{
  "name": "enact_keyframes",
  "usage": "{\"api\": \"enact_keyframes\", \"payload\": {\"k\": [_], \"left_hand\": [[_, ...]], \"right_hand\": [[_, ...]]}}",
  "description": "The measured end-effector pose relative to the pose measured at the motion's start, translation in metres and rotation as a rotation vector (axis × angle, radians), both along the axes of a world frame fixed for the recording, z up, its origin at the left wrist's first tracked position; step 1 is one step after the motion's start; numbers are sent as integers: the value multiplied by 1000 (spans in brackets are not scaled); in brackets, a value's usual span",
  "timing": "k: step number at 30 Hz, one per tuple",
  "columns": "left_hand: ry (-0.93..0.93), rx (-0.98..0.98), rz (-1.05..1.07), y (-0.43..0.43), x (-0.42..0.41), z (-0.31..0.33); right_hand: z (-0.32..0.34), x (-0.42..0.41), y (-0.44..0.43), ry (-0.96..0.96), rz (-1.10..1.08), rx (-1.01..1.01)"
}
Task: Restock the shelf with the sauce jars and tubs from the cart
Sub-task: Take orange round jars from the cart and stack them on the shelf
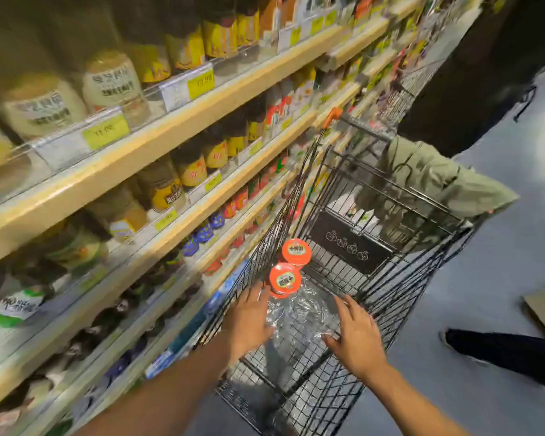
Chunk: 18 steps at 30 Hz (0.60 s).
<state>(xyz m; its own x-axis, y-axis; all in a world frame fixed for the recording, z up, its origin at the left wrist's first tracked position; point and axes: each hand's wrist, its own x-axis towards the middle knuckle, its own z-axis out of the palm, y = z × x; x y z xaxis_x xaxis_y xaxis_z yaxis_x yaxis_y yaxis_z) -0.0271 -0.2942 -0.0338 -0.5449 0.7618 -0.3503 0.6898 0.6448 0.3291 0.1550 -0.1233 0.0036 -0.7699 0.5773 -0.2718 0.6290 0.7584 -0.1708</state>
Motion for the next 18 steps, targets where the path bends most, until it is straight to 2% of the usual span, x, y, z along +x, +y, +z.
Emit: {"api": "enact_keyframes", "payload": {"k": [5, 13, 18], "left_hand": [[-73, -15, 138, 66, -20, -44], [-167, -313, 189, 145, -42, -121], [-191, -378, 235, 165, -50, -147]], "right_hand": [[-34, -24, 66, -51, 93, -103], [-100, -45, 132, -97, 29, -318], [-133, -38, 147, -77, -3, -322]]}}
